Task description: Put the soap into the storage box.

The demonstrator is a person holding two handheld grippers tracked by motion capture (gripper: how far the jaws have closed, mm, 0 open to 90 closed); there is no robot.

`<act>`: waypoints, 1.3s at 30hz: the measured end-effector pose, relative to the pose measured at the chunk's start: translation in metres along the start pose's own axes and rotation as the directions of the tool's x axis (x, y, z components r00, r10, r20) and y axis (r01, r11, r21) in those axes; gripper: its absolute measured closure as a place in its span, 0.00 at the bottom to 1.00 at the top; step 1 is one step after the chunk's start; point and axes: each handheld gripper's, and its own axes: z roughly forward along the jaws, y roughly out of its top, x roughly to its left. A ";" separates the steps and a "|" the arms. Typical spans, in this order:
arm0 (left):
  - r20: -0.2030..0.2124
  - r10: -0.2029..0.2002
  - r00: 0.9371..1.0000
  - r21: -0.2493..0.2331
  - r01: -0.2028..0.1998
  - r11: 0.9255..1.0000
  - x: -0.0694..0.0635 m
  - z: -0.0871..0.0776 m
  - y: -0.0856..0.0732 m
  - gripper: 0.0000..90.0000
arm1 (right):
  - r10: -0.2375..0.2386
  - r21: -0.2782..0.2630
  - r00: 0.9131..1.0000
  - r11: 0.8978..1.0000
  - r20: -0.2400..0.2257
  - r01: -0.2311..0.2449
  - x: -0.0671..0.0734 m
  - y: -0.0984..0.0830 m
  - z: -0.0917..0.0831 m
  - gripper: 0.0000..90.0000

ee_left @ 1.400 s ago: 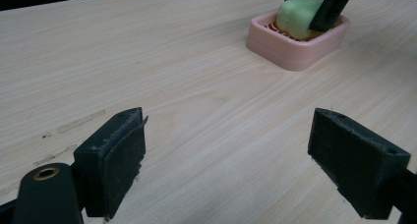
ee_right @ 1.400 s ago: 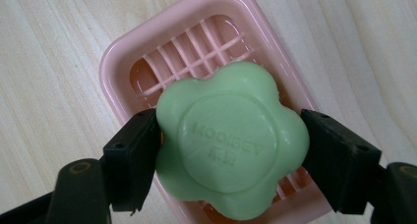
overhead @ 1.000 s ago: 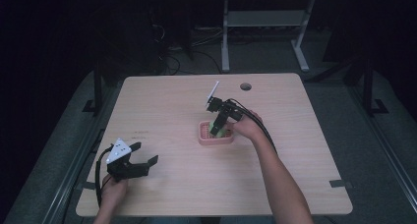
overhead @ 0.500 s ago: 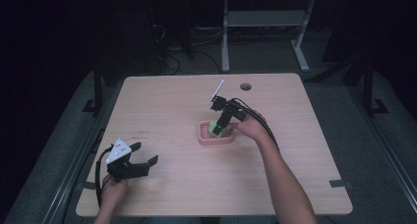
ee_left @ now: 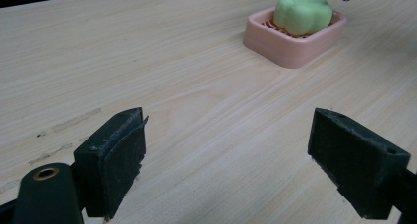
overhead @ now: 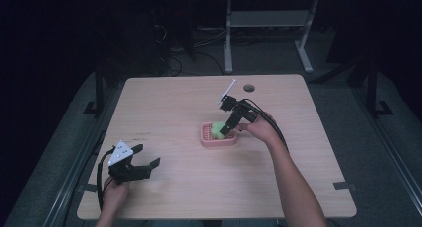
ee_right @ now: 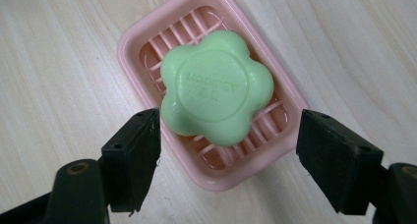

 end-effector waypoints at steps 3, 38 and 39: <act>0.002 -0.010 1.000 -0.006 0.010 1.000 -0.001 0.001 0.000 0.16 | 0.002 -0.004 1.000 1.000 0.001 -0.002 0.000 -0.003 -0.003 0.28; 0.004 0.000 1.000 0.004 0.000 1.000 -0.001 0.001 0.000 0.16 | 0.024 -0.024 1.000 0.999 -0.006 -0.024 -0.005 -0.030 -0.018 0.28; 0.004 -0.001 1.000 0.004 0.001 1.000 -0.001 0.001 0.000 0.16 | 0.028 -0.026 1.000 0.999 -0.005 -0.028 -0.005 -0.031 -0.019 0.28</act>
